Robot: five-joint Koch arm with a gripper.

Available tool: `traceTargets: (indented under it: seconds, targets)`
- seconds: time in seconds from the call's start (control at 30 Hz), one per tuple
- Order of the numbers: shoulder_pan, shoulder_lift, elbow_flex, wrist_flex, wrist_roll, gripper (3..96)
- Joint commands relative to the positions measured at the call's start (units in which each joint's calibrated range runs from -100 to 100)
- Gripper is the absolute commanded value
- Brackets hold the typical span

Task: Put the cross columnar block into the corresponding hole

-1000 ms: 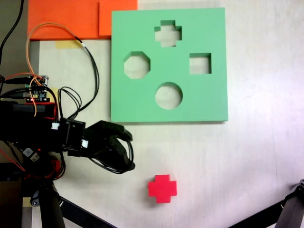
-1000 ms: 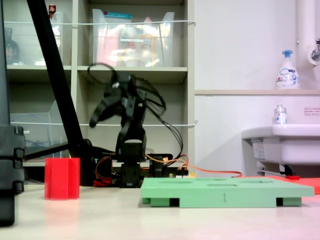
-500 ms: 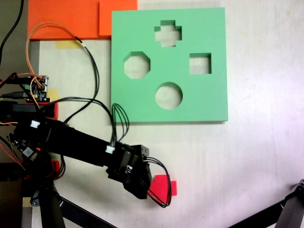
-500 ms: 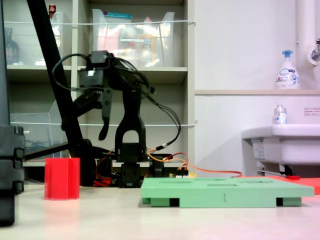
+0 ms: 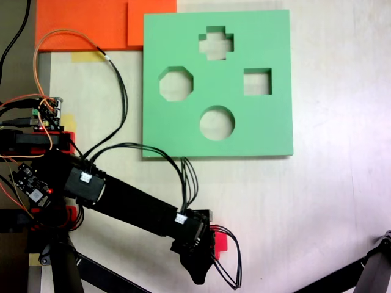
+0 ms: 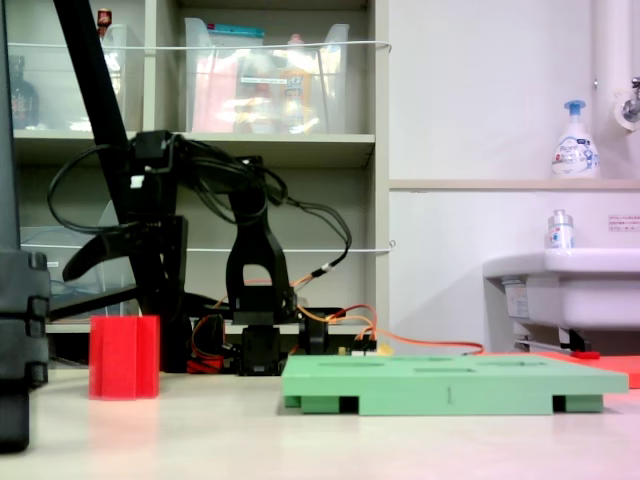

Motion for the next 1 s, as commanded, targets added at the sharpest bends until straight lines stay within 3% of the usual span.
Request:
traceTargets:
  seconds: [0.03, 0.43, 0.6, 0.77, 1.0]
  targets:
    - [-0.05, 2.49, 4.67, 0.72, -0.39, 82.4]
    - [-0.29, 12.68, 5.27, 2.74, -1.66, 81.2]
    - [-0.68, 14.64, 5.17, 2.74, -1.71, 56.2]
    - [-0.93, 14.64, 4.67, 2.35, -1.51, 44.6]
    - [-1.12, 14.22, 3.68, -0.15, 0.05, 39.5]
